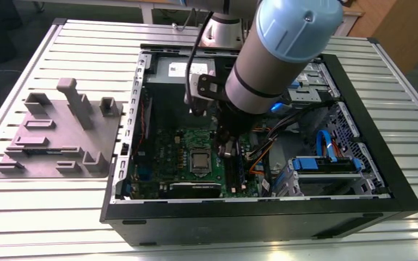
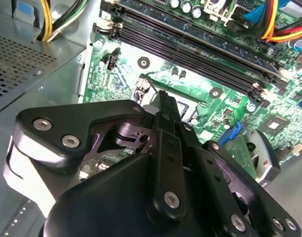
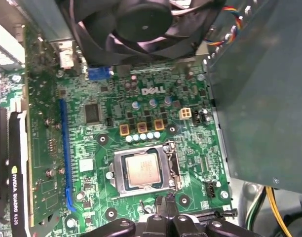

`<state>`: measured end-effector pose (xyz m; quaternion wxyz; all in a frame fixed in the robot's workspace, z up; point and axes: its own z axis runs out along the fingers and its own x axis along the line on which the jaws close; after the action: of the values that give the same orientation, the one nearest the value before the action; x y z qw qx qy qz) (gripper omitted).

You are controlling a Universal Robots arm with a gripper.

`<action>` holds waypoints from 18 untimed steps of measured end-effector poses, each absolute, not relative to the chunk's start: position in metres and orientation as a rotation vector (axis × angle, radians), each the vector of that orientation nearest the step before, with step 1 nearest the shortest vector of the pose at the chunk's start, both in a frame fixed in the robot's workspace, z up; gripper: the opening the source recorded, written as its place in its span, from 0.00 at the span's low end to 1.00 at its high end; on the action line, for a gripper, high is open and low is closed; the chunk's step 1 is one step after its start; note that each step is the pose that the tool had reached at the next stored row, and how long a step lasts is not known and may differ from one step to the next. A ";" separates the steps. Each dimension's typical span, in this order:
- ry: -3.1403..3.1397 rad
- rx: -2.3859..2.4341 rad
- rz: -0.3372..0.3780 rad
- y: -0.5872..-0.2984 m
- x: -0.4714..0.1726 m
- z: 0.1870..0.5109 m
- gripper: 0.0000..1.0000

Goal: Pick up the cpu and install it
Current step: 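Install the first cpu locking lever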

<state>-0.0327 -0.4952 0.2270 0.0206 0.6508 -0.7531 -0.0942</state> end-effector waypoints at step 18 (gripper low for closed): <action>-2.299 2.051 -0.284 -0.508 -0.033 0.220 0.10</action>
<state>-0.0327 -0.5079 0.2201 0.0239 0.6626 -0.7429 -0.0918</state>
